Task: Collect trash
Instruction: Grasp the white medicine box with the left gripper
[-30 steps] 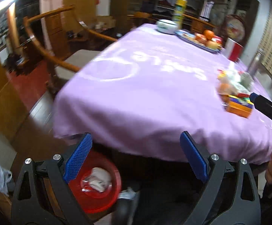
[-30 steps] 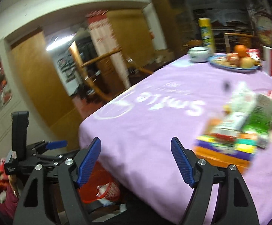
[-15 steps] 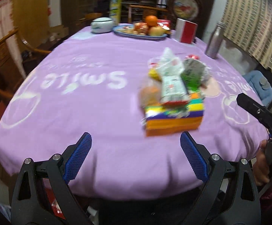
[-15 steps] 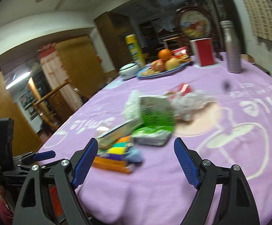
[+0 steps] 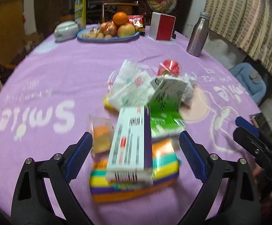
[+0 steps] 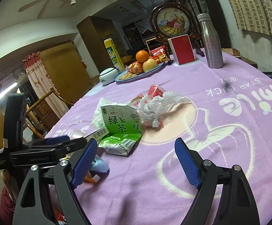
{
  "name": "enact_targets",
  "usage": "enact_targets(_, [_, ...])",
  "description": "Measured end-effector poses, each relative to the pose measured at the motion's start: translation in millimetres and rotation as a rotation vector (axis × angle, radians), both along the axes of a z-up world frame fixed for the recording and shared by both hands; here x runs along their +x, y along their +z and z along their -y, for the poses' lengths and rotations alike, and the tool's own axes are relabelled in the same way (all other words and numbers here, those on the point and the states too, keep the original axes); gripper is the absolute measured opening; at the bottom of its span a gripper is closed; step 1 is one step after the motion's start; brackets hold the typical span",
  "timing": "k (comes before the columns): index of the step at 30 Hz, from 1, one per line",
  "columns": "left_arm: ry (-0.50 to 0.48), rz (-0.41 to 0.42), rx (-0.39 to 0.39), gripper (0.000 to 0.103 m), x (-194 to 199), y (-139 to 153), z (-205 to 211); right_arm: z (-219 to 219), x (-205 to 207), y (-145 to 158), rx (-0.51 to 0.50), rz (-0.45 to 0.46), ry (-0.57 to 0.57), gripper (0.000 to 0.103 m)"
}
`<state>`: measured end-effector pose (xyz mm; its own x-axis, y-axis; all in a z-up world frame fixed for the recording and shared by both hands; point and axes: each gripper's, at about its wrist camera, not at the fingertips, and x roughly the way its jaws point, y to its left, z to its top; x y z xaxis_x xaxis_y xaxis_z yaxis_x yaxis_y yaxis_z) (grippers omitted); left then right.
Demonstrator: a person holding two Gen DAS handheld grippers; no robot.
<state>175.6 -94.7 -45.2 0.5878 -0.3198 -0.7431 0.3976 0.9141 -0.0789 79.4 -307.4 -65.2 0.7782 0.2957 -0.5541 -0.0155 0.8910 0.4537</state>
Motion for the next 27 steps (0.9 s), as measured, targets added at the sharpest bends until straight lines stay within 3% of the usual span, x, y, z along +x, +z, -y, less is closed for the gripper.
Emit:
enact_targets(2, [-0.011,0.011,0.011,0.088,0,1,5,1,2,-1,0.001,-0.005,-0.003,0.083])
enact_targets(5, [-0.106,-0.03,-0.033,0.086,-9,2,16,3,5,-5,0.003,-0.015,-0.011,0.083])
enact_targets(9, [-0.166,0.015,-0.008,0.086,-23,2,25,7,10,-12,0.017,-0.032,-0.019,0.083])
enact_targets(12, [-0.136,0.017,0.019,0.086,-13,-2,25,7,12,-16,0.027,-0.046,-0.02,0.083])
enact_targets(17, [-0.099,-0.052,-0.022,0.086,19,-10,17,8,13,-18,0.034,-0.045,-0.023,0.085])
enact_targets(23, [-0.101,-0.082,0.0,0.086,25,-21,18,9,15,-21,0.066,-0.055,-0.001,0.086])
enact_targets(27, [-0.111,-0.191,-0.047,0.079,27,-41,8,11,16,-23,0.085,-0.053,0.004,0.086])
